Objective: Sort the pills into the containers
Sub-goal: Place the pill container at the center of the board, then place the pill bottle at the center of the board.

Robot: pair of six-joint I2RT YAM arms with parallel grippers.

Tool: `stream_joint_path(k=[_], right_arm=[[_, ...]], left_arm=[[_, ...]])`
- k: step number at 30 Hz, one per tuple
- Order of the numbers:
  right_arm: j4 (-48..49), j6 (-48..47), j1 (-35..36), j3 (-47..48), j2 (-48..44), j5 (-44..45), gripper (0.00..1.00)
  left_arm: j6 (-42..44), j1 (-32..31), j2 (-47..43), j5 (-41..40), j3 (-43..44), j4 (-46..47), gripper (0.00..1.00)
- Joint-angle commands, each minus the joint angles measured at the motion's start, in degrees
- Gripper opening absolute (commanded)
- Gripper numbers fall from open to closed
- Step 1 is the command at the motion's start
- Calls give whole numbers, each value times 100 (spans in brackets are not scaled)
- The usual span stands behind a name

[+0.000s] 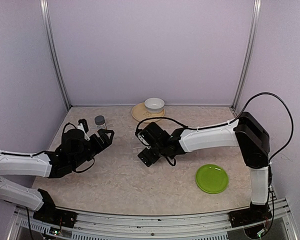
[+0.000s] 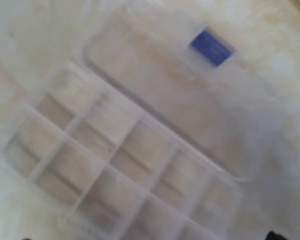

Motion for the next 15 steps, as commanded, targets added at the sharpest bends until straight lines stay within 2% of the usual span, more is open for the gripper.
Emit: stream_joint_path(k=[1, 5, 10, 15], right_arm=[[-149, -31, 24, -304, -955, -216, 100], [-158, -56, -111, -774, -1592, -311, 100], [151, 193, -490, -1509, -2555, -849, 100], [107, 294, -653, -1927, -3270, -513, 100]], left_arm=[[630, 218, -375, -192, 427, -1057, 99], [1037, 386, -436, -312, 870, -1619, 99], [1354, 790, -141, -181, 1362, -1918, 99], [1647, 1252, 427, 6, 2387, -2531, 99]])
